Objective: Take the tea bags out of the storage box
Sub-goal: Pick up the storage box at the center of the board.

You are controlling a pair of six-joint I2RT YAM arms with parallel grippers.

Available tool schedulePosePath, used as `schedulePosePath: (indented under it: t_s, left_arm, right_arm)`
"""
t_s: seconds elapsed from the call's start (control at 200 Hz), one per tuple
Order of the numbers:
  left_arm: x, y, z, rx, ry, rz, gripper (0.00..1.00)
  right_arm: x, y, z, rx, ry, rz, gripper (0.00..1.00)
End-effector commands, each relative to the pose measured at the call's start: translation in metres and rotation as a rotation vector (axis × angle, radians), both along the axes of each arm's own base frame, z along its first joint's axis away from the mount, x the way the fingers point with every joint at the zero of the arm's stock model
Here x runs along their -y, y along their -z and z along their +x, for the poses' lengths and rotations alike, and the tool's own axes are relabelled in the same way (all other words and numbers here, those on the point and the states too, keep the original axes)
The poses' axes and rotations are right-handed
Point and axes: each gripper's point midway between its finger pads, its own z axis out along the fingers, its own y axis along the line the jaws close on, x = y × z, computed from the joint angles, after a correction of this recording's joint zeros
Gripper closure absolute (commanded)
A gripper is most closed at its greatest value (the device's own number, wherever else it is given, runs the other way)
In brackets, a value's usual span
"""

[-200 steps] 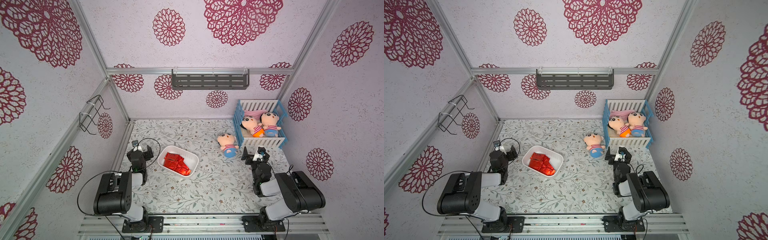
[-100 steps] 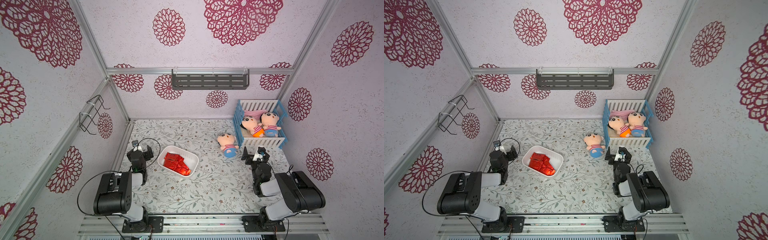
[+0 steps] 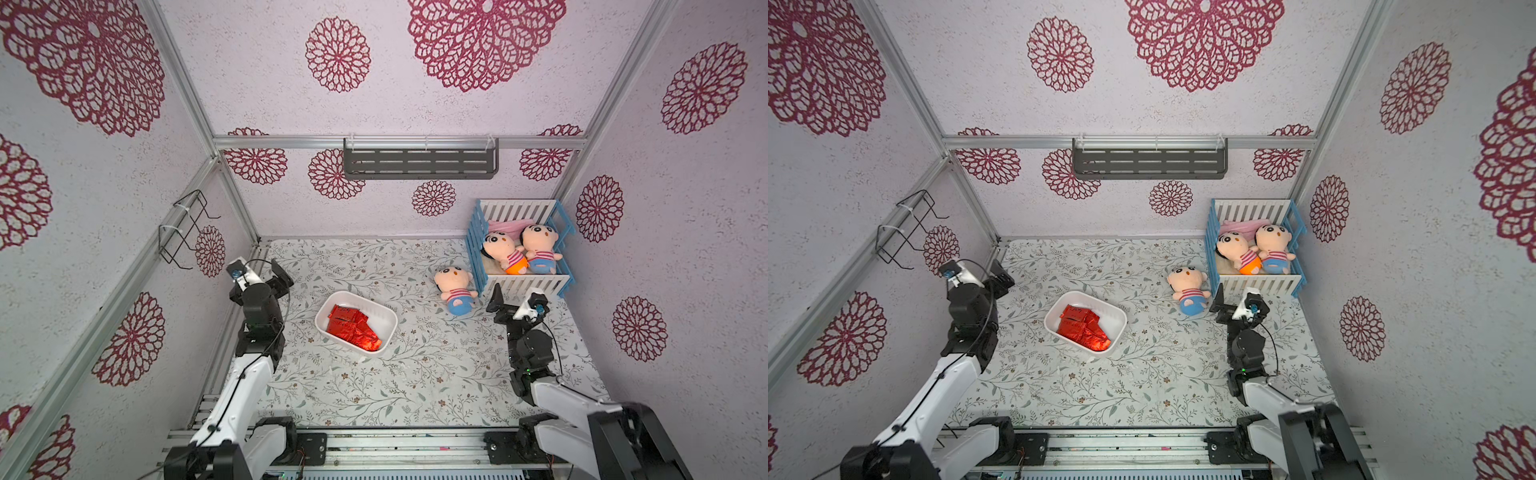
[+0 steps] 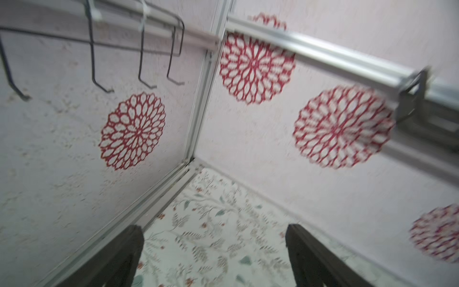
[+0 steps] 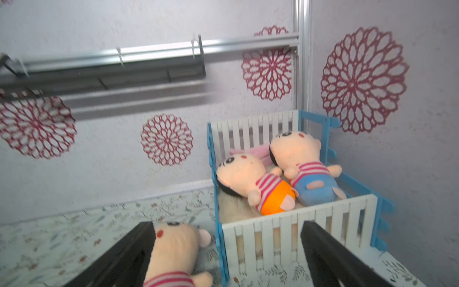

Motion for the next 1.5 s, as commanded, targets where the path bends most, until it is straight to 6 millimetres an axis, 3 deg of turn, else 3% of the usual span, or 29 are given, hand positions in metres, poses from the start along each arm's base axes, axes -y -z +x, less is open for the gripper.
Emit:
schedulePosePath:
  t_s: [0.0, 0.05, 0.07, 0.13, 0.19, 0.275, 0.405, 0.61, 0.68, 0.906, 1.091, 1.301, 1.436, 1.496]
  left_arm:
    - [0.044, 0.066, 0.015, -0.265, 0.258, -0.277, 0.06]
    - [0.059, 0.076, 0.019, -0.441, 0.3, -0.308, 0.24]
    - [0.061, 0.083, 0.016, -0.523, 0.282, -0.308, 0.26]
    - [0.079, 0.102, 0.011, -0.728, 0.302, -0.255, 0.26]
    - [0.098, 0.121, 0.008, -0.879, 0.355, -0.195, 0.19]
    - [0.113, 0.146, -0.001, -1.079, 0.41, -0.153, 0.21]
    - [0.136, 0.179, -0.008, -1.247, 0.5, -0.12, 0.24]
    - [0.129, 0.213, 0.001, -1.362, 0.446, -0.046, 0.29]
    - [0.133, 0.219, 0.007, -1.378, 0.446, -0.044, 0.36]
    - [0.137, 0.231, 0.023, -1.396, 0.441, 0.002, 0.42]
    - [0.141, 0.237, 0.031, -1.41, 0.459, 0.003, 0.62]
    - [0.144, 0.239, 0.028, -1.416, 0.462, 0.002, 0.73]
    - [0.149, 0.233, 0.022, -1.415, 0.449, 0.015, 0.93]
    - [0.153, 0.229, 0.016, -1.431, 0.448, 0.051, 0.97]
  right_arm:
    - [-0.026, -0.01, -0.003, -0.037, -0.173, 0.099, 0.03]
    - [-0.04, -0.012, -0.003, -0.083, -0.249, 0.104, 0.07]
    - [-0.046, -0.012, -0.004, -0.102, -0.28, 0.101, 0.09]
    - [-0.059, -0.013, -0.007, -0.146, -0.349, 0.097, 0.12]
    - [-0.068, -0.01, -0.009, -0.181, -0.393, 0.098, 0.12]
    - [-0.077, 0.003, -0.005, -0.261, -0.428, 0.083, 0.11]
    - [-0.082, 0.019, 0.002, -0.345, -0.439, 0.079, 0.13]
    - [-0.079, 0.016, -0.008, -0.301, -0.436, 0.073, 0.14]
    - [-0.081, 0.017, -0.009, -0.298, -0.45, 0.073, 0.18]
    - [-0.088, 0.021, -0.011, -0.29, -0.495, 0.07, 0.2]
    - [-0.089, 0.024, -0.011, -0.296, -0.499, 0.075, 0.21]
    - [-0.091, 0.027, -0.011, -0.303, -0.508, 0.078, 0.23]
    - [-0.095, 0.03, -0.01, -0.317, -0.53, 0.095, 0.22]
    - [-0.099, 0.029, -0.011, -0.31, -0.556, 0.102, 0.22]
